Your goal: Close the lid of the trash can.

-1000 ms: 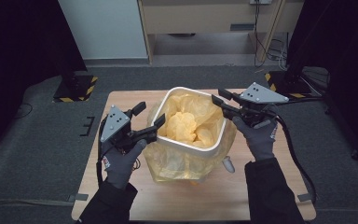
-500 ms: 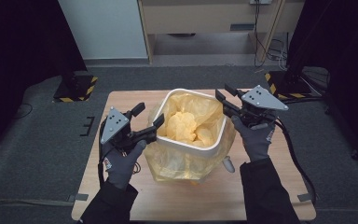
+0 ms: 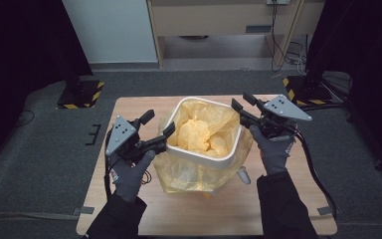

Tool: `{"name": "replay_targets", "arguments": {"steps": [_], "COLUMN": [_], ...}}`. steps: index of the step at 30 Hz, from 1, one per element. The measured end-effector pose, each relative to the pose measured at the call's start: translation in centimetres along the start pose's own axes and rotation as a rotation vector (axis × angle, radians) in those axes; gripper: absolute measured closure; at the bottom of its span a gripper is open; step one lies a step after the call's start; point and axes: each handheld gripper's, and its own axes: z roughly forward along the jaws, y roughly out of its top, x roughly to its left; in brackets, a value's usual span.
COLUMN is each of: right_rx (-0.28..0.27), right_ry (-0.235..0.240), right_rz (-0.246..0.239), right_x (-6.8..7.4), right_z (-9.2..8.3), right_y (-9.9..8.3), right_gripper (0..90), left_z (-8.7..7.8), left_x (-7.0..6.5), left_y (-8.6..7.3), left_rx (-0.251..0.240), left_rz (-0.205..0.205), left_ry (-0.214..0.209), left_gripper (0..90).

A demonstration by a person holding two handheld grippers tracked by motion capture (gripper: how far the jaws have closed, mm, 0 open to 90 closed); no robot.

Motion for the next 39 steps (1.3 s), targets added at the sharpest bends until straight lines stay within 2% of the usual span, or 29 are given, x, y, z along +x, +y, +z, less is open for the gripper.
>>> {"name": "replay_targets", "arguments": {"steps": [2,5,9,15,21,22,26,30,33,35,37,39], "right_rx": [-0.007,-0.023,-0.041,0.008,0.074,0.089,0.116,0.193,0.250,0.283,0.311,0.357], "right_ry": [-0.009,-0.040,-0.073,-0.095,-0.090,-0.085,-0.068,-0.055,-0.047,-0.039,-0.034,-0.035], "right_rz": [0.034,0.057,0.106,0.145,0.179,0.185,0.193,0.184,0.177,0.195,0.222,0.224], "right_x": [-0.6,-1.7,-3.0,-4.2,-4.5,-4.5,-4.2,-3.8,-3.6,-3.5,-3.5,-3.5], "right_z": [-0.6,-1.9,-3.7,-5.6,-6.6,-6.7,-6.7,-6.5,-6.5,-6.6,-6.8,-6.8], "right_y": [0.3,0.3,-0.6,-3.5,-6.4,-6.7,-7.8,-9.6,-11.1,-12.3,-13.4,-14.4], "right_gripper": [41.6,40.5,38.7,36.2,35.1,35.1,35.2,35.1,35.1,35.3,36.7,37.2], "left_z": [-0.8,-2.1,-3.4,-4.1,-4.2,-4.3,-4.4,-4.1,-4.0,-4.1,-4.1,-3.9], "left_x": [0.2,0.6,1.6,3.6,4.6,4.7,4.9,5.3,5.7,5.9,6.1,6.2], "left_y": [0.4,0.7,0.0,-3.0,-6.6,-7.1,-9.2,-11.5,-13.2,-14.4,-15.5,-16.5], "left_rx": [-0.026,-0.048,-0.016,0.072,0.174,0.194,0.258,0.332,0.394,0.428,0.484,0.544], "left_rz": [-0.006,0.000,0.014,-0.029,-0.033,-0.043,-0.034,-0.034,-0.047,-0.039,-0.040,-0.063], "left_ry": [0.007,0.016,0.047,0.094,0.122,0.122,0.128,0.136,0.123,0.126,0.122,0.101], "left_gripper": [21.7,21.0,21.0,21.0,20.9,20.9,20.9,20.8,20.8,20.8,20.8,20.8]}}
